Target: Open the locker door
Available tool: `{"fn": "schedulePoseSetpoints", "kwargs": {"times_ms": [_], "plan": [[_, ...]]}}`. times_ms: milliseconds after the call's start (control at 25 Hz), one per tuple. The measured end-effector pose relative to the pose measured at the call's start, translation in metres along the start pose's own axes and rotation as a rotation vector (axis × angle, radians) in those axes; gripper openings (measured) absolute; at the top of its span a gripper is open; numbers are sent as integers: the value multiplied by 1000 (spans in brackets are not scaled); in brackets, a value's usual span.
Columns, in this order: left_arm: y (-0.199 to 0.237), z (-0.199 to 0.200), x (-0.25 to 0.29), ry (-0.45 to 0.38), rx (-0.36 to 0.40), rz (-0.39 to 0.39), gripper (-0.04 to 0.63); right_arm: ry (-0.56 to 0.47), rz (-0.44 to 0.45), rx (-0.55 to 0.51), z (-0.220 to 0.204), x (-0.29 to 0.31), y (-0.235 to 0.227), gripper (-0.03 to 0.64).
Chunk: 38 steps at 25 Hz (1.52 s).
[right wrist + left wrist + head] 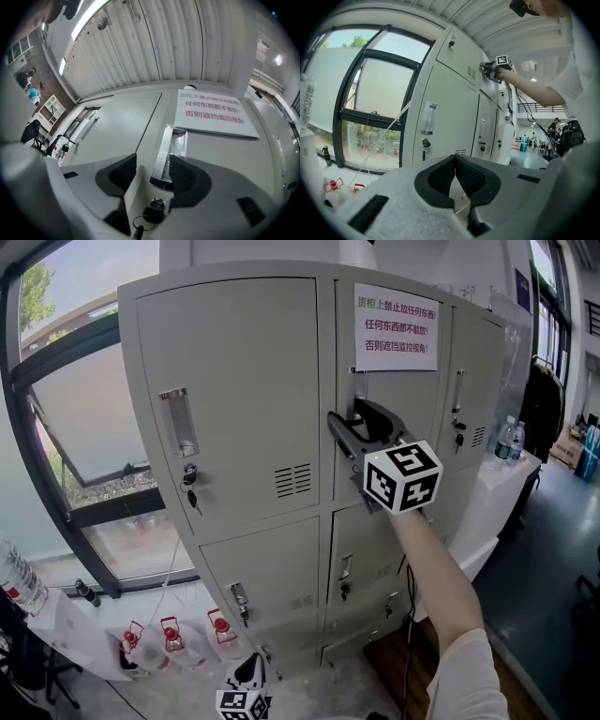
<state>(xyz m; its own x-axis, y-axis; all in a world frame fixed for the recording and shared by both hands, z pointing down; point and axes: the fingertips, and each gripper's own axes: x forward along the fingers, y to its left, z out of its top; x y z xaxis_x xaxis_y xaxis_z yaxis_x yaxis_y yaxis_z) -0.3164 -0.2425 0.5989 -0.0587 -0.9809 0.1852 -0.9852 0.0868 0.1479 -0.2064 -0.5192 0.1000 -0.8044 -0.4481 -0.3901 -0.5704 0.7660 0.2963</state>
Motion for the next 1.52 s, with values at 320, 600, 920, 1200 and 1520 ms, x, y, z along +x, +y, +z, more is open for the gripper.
{"fn": "schedulePoseSetpoints", "kwargs": {"times_ms": [320, 600, 920, 1200, 1520], "plan": [[-3, 3, 5, 7, 38, -13, 9, 11, -30, -7, -3, -3, -4, 135], [-2, 1, 6, 8, 16, -23, 9, -10, -39, 14, 0, -10, -4, 132], [-6, -2, 4, 12, 16, -40, 9, -25, -44, 34, 8, -32, -3, 130], [-18, -1, 10, 7, 19, -88, 9, -25, -58, -7, 21, -62, -4, 132], [-43, -6, 21, 11, 18, -162, 9, -15, -71, -44, 37, -102, -11, 132]]}}
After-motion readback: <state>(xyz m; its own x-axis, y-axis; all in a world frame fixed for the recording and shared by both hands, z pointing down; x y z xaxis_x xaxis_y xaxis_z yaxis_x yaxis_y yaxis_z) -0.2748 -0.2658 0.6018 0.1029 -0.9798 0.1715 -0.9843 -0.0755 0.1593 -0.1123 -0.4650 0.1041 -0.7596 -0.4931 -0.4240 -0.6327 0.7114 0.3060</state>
